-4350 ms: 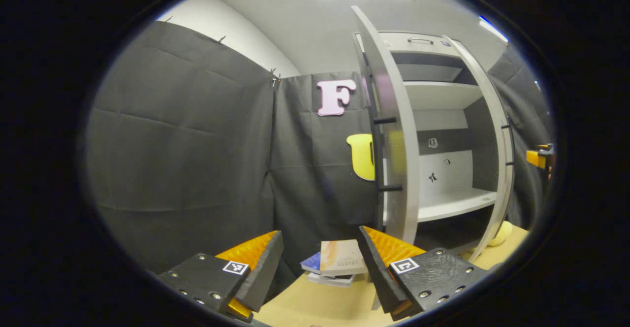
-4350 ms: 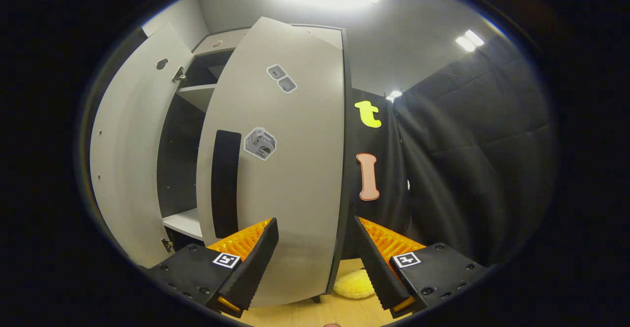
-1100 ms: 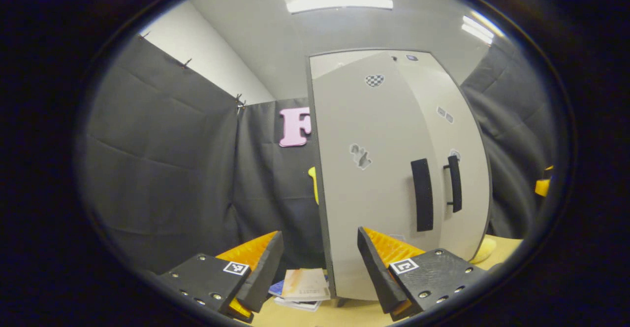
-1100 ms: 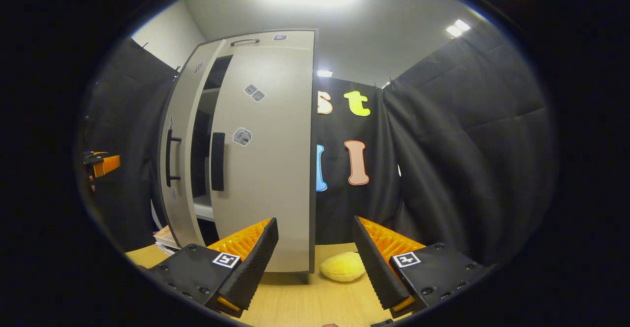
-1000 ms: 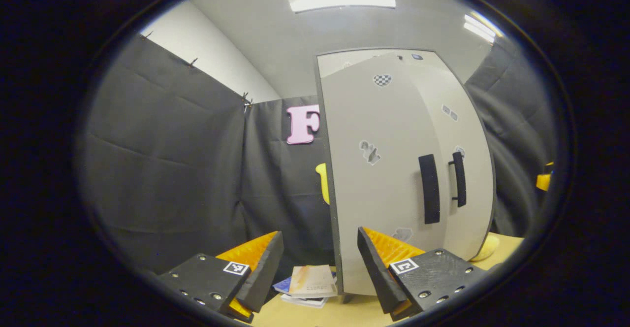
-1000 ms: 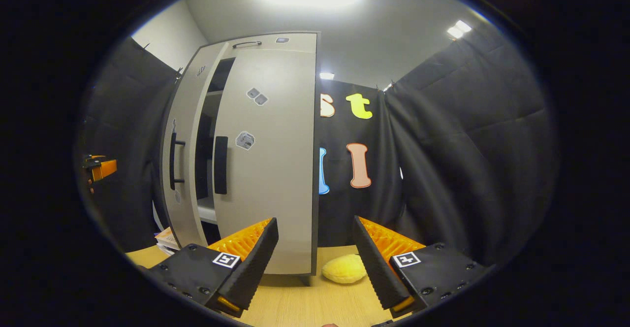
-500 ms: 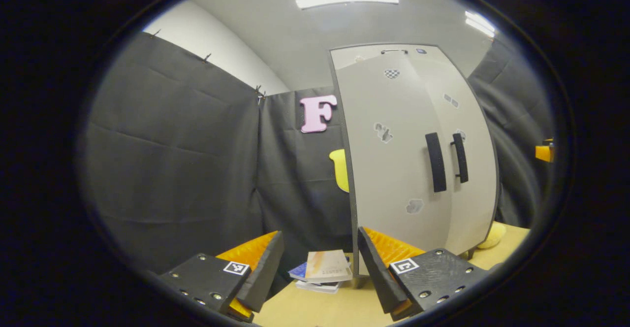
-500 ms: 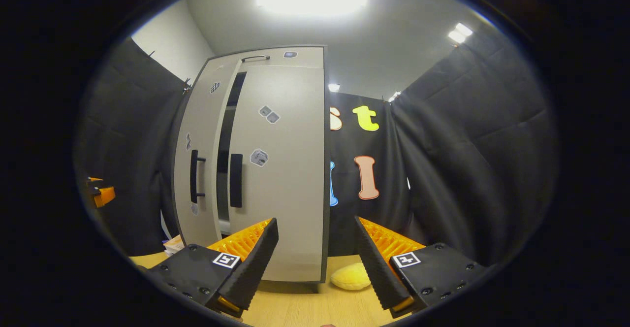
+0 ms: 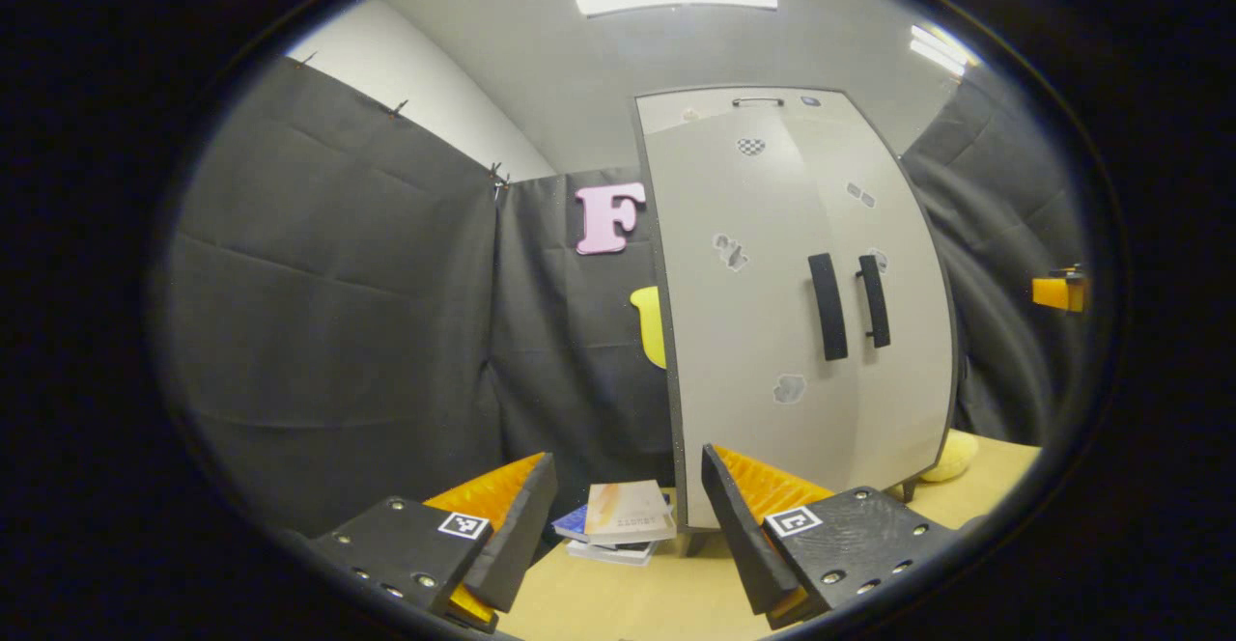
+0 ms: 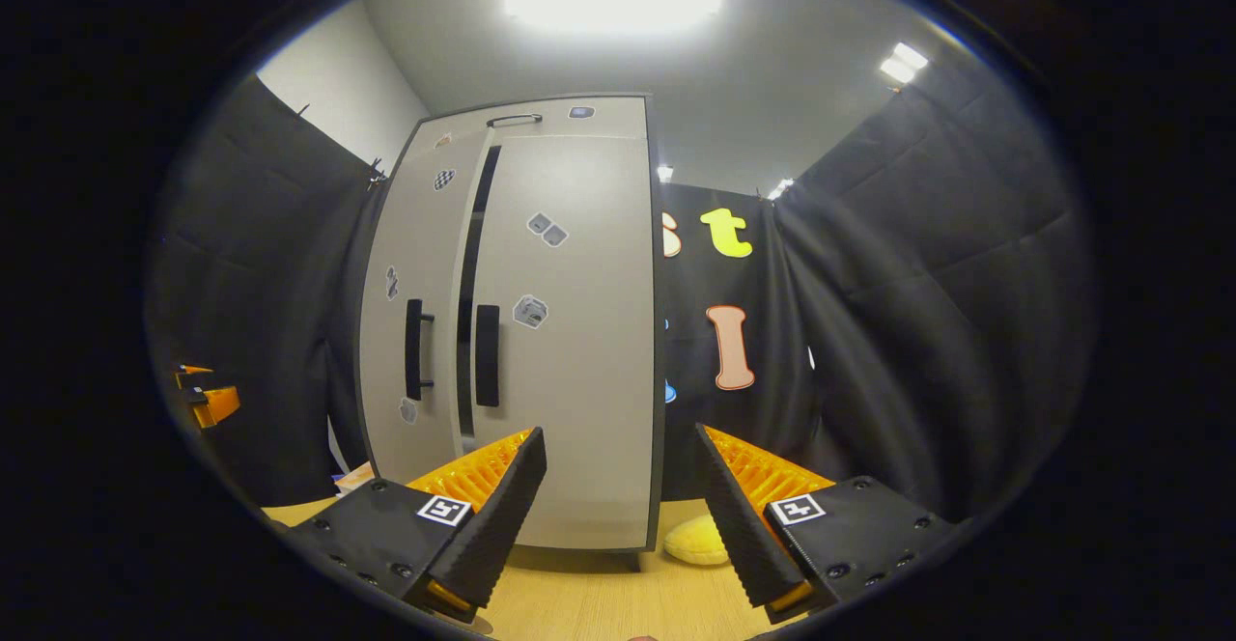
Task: Grasp the bottle in the cabinet with the left hand and place it on the coaster, then close the right door with the right hand and the left door with the left hand.
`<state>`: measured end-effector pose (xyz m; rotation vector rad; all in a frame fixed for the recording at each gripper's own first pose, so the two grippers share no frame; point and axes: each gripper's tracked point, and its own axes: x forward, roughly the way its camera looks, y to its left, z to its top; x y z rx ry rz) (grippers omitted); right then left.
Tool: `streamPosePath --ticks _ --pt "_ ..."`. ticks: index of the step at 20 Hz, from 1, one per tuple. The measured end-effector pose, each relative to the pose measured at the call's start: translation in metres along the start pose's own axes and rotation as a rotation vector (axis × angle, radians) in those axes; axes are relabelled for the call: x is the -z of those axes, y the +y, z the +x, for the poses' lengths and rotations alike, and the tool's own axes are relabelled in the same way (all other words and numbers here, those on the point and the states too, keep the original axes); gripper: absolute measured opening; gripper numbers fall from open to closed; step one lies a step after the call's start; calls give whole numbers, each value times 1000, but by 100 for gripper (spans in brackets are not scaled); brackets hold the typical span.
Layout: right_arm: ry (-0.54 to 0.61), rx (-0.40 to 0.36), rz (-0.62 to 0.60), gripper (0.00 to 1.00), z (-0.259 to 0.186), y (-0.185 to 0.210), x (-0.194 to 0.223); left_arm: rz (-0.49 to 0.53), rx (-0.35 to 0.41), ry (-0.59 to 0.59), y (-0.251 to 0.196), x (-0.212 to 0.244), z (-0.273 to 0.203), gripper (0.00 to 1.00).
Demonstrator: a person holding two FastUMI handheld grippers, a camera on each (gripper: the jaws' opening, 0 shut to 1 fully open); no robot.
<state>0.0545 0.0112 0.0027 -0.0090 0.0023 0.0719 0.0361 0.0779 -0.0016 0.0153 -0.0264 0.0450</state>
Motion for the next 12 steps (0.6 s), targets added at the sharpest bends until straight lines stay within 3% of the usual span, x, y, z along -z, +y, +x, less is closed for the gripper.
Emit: streamPosePath --ticks 12 --pt "8 -11 -8 96 0 8 3 1 25 -8 -4 -2 5 94"
